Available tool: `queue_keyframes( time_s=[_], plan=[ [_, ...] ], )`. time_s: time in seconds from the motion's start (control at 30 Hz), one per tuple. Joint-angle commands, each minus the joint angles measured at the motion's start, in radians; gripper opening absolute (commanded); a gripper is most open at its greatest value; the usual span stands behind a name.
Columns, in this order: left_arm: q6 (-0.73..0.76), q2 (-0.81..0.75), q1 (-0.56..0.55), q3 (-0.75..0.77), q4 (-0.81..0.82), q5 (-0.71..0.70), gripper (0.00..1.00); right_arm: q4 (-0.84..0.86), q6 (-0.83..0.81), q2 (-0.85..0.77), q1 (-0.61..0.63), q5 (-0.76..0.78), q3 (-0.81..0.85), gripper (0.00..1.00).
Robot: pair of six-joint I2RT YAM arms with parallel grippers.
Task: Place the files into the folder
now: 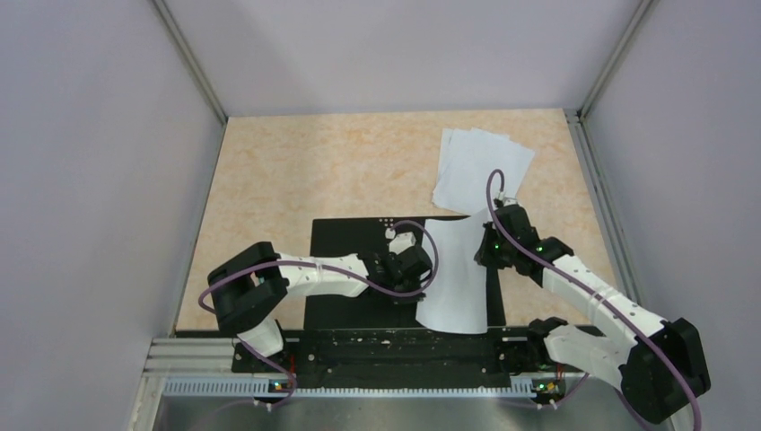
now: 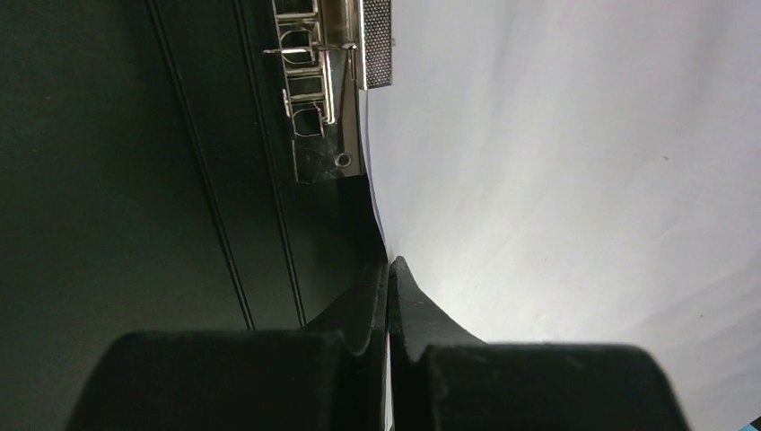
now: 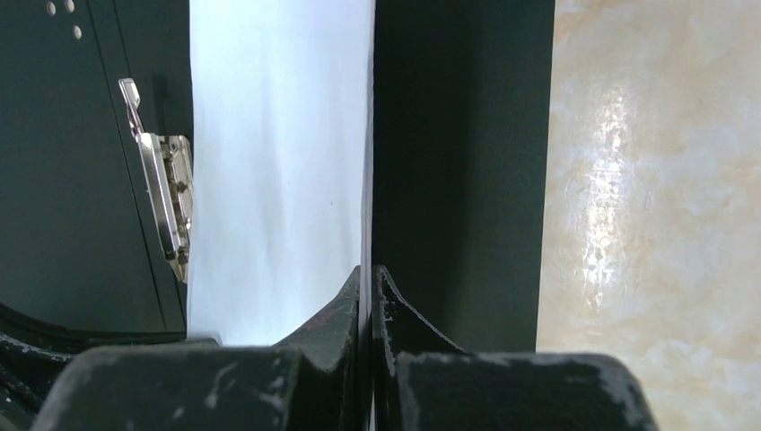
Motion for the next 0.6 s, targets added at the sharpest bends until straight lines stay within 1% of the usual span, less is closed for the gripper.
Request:
queue_keyframes(
  time_s=[0.0, 0.33, 0.57],
  plan=[
    [-0.036, -0.04, -0.01, -0.012, -0.018, -0.047, 0.0, 0.079, 0.017, -0.022, -0.007, -0.006, -0.012, 0.0],
    [-0.064, -0.031, -0.037, -0.023, -0.03, -0.061, 0.0, 0.15, 0.013, -0.058, -0.008, -0.025, -0.032, 0.0],
    [-0.065, -0.023, -0.04, -0.022, -0.032, -0.048, 0.01, 0.158, -0.007, 0.015, -0.008, -0.024, -0.019, 0.0]
  ],
)
